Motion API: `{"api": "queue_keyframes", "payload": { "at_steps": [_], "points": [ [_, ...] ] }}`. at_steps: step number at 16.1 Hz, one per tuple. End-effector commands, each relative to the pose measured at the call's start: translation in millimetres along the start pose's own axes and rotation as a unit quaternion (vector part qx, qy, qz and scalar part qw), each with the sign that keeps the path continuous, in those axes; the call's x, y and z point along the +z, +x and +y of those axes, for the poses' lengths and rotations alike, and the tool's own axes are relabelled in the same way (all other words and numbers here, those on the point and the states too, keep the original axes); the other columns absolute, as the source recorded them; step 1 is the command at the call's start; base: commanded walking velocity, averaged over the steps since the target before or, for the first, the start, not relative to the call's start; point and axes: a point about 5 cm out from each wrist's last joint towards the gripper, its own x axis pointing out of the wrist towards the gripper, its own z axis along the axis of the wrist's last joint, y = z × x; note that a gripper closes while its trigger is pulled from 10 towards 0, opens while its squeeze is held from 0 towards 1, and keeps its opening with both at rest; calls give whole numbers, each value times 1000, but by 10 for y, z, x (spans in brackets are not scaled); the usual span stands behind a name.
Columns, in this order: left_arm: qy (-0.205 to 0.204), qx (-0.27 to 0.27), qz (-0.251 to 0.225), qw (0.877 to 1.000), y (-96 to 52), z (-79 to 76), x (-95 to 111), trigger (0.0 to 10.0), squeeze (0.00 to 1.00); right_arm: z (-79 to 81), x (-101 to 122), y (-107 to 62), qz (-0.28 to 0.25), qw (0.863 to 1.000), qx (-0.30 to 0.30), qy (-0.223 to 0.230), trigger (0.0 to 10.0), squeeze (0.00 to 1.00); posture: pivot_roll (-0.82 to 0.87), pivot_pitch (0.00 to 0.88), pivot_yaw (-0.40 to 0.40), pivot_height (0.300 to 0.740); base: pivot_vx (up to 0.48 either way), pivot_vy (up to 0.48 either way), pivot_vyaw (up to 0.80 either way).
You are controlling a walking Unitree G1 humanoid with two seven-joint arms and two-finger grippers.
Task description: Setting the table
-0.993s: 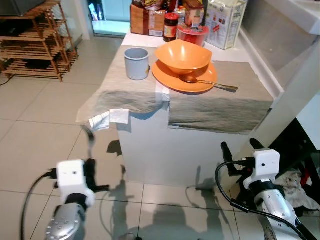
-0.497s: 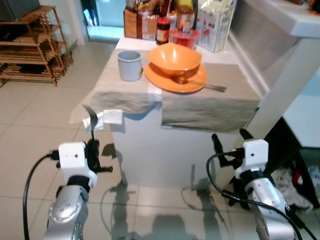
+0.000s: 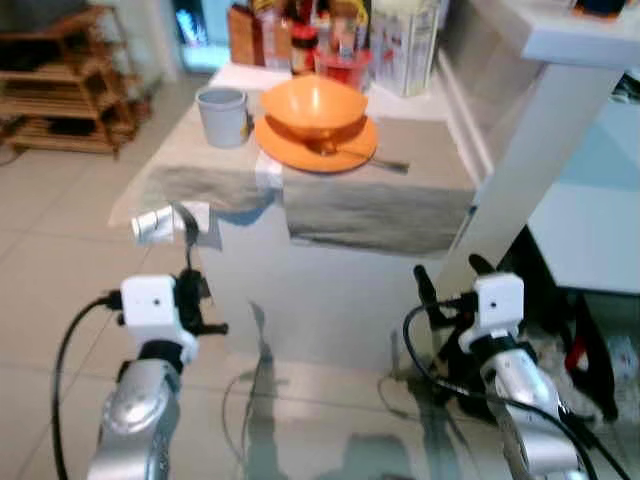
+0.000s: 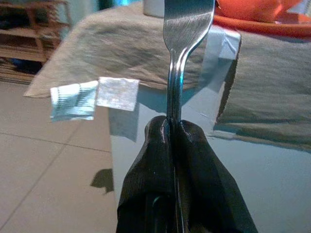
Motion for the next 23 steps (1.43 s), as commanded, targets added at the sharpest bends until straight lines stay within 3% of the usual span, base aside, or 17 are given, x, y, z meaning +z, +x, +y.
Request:
{"api": "queue_keyframes", "payload": {
  "at_steps": [1, 8, 23],
  "points": [
    [-7, -10, -1, 1000, 32, -74, -8, 0, 0, -55, 4, -1, 1, 1000, -3, -13, 10000, 0, -41, 0, 6, 731, 0, -420, 0],
    [5, -20, -12, 1000, 110, -84, 52, 0, 0, -22, -27, 31, 3, 1000, -5, -17, 10000, 0, -35, 0, 21, 731, 0, -419, 0],
    [8, -40, -32, 999, 198, -183, 127, 0, 0, -14, -11, 49, -11, 999, -14, -33, 10000, 0, -47, 0, 24, 731, 282, -384, -248]
  ]
}}
